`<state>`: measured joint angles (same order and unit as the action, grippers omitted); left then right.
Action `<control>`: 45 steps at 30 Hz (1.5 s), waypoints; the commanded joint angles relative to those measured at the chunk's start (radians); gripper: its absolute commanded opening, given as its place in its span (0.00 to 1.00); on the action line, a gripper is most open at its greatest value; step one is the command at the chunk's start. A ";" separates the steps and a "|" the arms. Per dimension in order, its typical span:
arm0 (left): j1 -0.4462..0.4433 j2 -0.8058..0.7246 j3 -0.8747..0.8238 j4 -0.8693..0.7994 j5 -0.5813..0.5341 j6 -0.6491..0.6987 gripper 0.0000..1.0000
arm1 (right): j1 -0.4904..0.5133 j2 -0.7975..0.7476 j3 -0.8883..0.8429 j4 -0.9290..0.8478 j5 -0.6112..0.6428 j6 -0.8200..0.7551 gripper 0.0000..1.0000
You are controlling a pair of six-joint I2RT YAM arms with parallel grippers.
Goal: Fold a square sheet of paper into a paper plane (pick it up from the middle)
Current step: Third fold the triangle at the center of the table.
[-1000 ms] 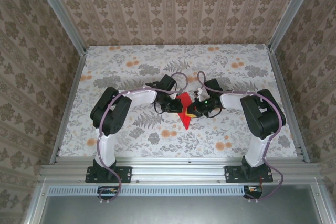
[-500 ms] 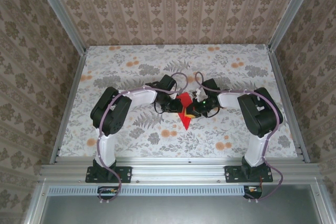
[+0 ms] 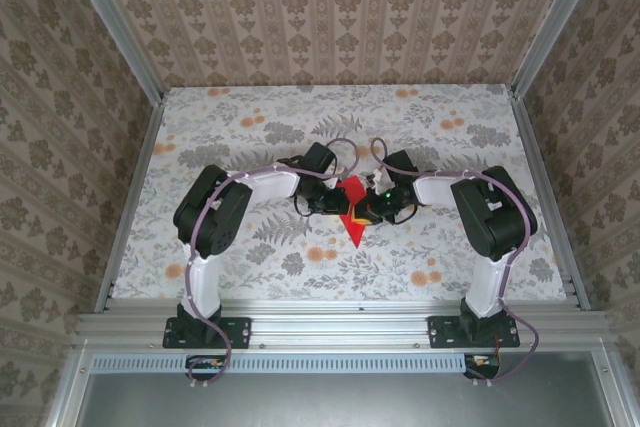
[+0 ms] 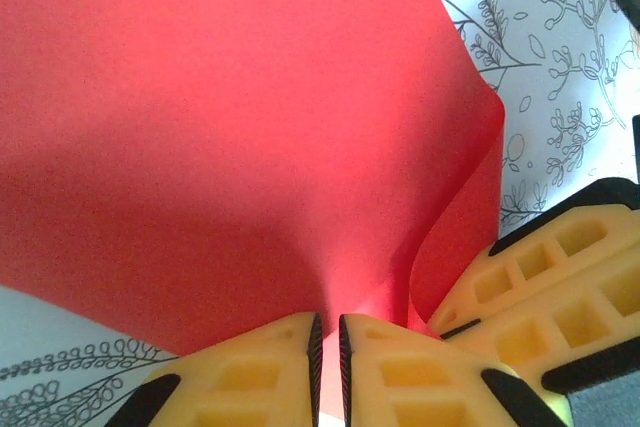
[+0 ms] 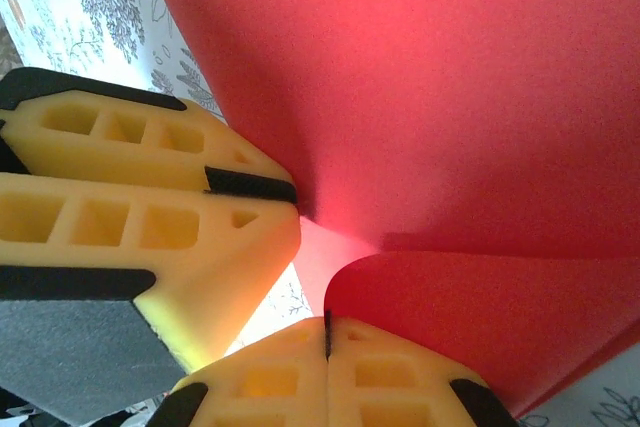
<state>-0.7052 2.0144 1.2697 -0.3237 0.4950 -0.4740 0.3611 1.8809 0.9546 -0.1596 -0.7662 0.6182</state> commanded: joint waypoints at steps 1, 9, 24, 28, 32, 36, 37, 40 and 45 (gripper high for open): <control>0.003 0.014 -0.019 0.004 0.012 0.008 0.16 | 0.006 0.029 0.024 0.012 0.018 0.021 0.05; 0.003 0.010 -0.030 0.009 0.014 0.006 0.16 | 0.007 0.040 0.025 0.024 0.021 0.029 0.05; 0.003 0.012 -0.030 0.006 0.020 0.006 0.16 | 0.007 0.057 0.023 0.045 0.025 0.042 0.06; 0.003 0.014 -0.030 0.006 0.023 0.005 0.16 | 0.007 0.058 0.023 0.029 0.046 0.030 0.06; 0.004 0.015 -0.032 0.006 0.023 0.008 0.16 | 0.008 0.060 0.022 0.013 0.063 0.018 0.09; 0.003 0.014 -0.034 0.008 0.025 0.008 0.16 | 0.008 0.060 0.015 0.011 0.071 0.017 0.09; 0.004 0.014 -0.035 0.009 0.025 0.007 0.16 | 0.007 0.058 0.013 0.011 0.075 0.017 0.09; 0.004 0.015 -0.036 0.008 0.025 0.007 0.16 | 0.007 0.048 0.009 0.012 0.082 0.019 0.09; 0.007 0.016 -0.035 0.006 0.025 0.009 0.16 | 0.007 0.027 0.007 0.006 0.102 0.020 0.09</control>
<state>-0.7048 2.0144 1.2568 -0.2981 0.5068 -0.4740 0.3649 1.9121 0.9615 -0.1238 -0.7521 0.6514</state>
